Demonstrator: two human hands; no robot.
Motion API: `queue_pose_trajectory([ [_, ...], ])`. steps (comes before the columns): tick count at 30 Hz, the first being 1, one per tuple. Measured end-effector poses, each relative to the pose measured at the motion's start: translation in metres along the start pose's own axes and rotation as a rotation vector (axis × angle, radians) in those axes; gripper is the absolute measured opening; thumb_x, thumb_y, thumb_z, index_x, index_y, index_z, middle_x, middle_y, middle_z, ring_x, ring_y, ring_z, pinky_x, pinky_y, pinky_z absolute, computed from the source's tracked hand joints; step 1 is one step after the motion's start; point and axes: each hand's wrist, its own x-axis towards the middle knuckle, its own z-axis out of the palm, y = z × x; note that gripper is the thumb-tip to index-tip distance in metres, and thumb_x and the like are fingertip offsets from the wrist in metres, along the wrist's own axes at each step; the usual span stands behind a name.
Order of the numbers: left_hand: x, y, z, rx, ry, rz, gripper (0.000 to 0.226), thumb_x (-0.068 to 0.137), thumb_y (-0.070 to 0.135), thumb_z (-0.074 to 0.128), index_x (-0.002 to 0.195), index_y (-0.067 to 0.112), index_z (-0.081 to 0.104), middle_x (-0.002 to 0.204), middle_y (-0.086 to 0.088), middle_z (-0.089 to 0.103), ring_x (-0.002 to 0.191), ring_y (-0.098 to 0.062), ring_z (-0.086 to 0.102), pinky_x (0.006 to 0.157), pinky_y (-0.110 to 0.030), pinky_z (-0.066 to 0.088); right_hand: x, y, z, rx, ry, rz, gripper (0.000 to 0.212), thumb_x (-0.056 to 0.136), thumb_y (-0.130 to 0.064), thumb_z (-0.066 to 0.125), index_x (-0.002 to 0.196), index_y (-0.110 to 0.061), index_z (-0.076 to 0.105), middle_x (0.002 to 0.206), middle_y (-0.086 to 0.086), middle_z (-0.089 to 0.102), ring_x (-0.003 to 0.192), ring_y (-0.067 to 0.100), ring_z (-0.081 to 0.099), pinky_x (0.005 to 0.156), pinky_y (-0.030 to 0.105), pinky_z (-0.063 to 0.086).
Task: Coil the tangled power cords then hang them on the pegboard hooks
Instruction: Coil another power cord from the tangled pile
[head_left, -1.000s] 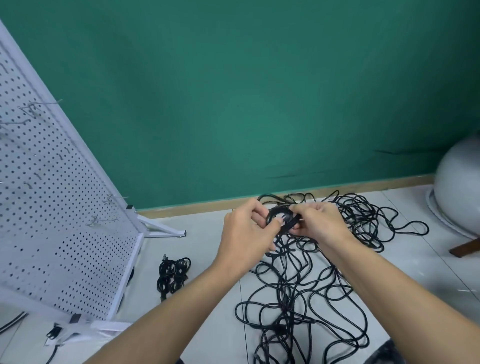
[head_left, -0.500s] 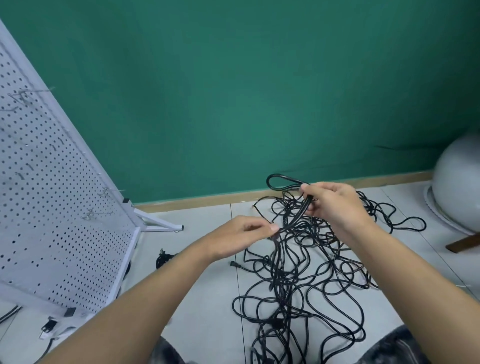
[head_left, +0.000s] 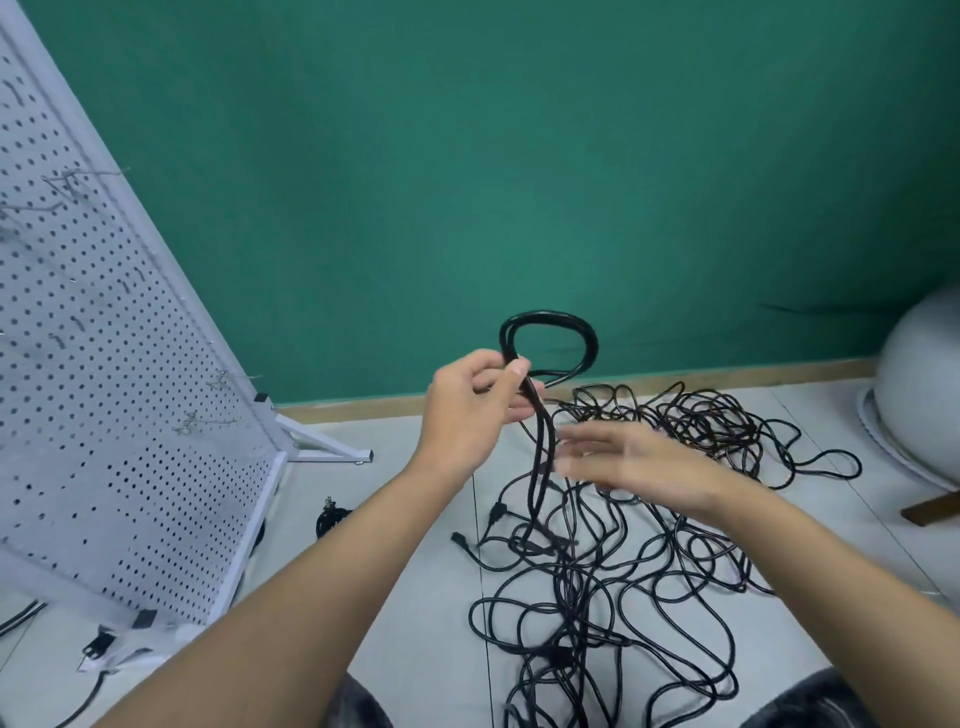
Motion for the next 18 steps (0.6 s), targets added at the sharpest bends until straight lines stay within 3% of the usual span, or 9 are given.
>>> queue_pose_trajectory([
  [3, 0.004, 0.005, -0.004, -0.158, 0.066, -0.060, 0.022, 0.102, 0.017, 0.064, 0.107, -0.005, 0.062, 0.092, -0.014, 0.079, 0.084, -0.024, 0.078, 0.074, -0.027, 0.062, 0.009, 0.006, 0.018, -0.067, -0.051, -0.083, 0.047, 0.091, -0.028, 0.078, 0.135, -0.018, 0.064, 0.125, -0.006, 0.070, 0.110, 0.003, 0.068, 0.104, 0.022, 0.050],
  [6, 0.009, 0.002, -0.013, -0.269, 0.123, -0.100, 0.023, 0.103, 0.017, 0.063, 0.107, -0.006, 0.061, 0.097, -0.014, 0.079, 0.089, -0.027, 0.078, 0.076, -0.025, 0.061, 0.014, 0.006, 0.028, 0.008, -0.043, -0.146, 0.032, 0.095, -0.017, 0.074, 0.126, -0.015, 0.069, 0.110, -0.008, 0.072, 0.100, 0.004, 0.071, 0.095, 0.017, 0.053],
  [9, 0.015, -0.004, -0.023, -0.335, 0.158, -0.138, 0.017, 0.104, 0.016, 0.060, 0.103, -0.001, 0.059, 0.099, -0.014, 0.079, 0.095, -0.027, 0.077, 0.082, -0.025, 0.061, 0.024, 0.005, 0.032, 0.056, 0.010, -0.114, 0.011, 0.096, -0.012, 0.072, 0.106, -0.009, 0.074, 0.088, 0.002, 0.066, 0.087, 0.012, 0.066, 0.087, 0.031, 0.061],
  [12, 0.022, -0.011, -0.030, -0.330, 0.160, -0.199, 0.017, 0.107, 0.017, 0.055, 0.104, 0.001, 0.061, 0.105, -0.013, 0.077, 0.097, -0.026, 0.077, 0.087, -0.029, 0.061, 0.029, 0.004, 0.029, 0.022, 0.082, -0.126, 0.007, 0.098, -0.009, 0.069, 0.096, -0.005, 0.074, 0.088, 0.005, 0.076, 0.086, 0.016, 0.072, 0.087, 0.036, 0.062],
  [15, 0.019, -0.020, -0.034, -0.143, 0.010, -0.299, 0.017, 0.103, 0.018, 0.060, 0.118, 0.011, 0.062, 0.117, -0.009, 0.075, 0.099, -0.020, 0.076, 0.090, -0.033, 0.061, 0.028, -0.003, 0.024, 0.034, 0.198, -0.189, 0.010, 0.100, -0.009, 0.065, 0.101, -0.003, 0.073, 0.099, 0.009, 0.078, 0.090, 0.015, 0.073, 0.080, 0.032, 0.062],
  [18, 0.009, -0.030, -0.032, 0.160, -0.254, -0.331, 0.037, 0.097, 0.017, 0.066, 0.134, 0.020, 0.059, 0.109, 0.002, 0.079, 0.102, -0.013, 0.074, 0.098, -0.036, 0.057, 0.032, -0.008, 0.017, 0.051, 0.270, -0.242, 0.010, 0.101, -0.009, 0.064, 0.099, -0.009, 0.073, 0.098, 0.007, 0.077, 0.089, 0.012, 0.072, 0.079, 0.032, 0.063],
])
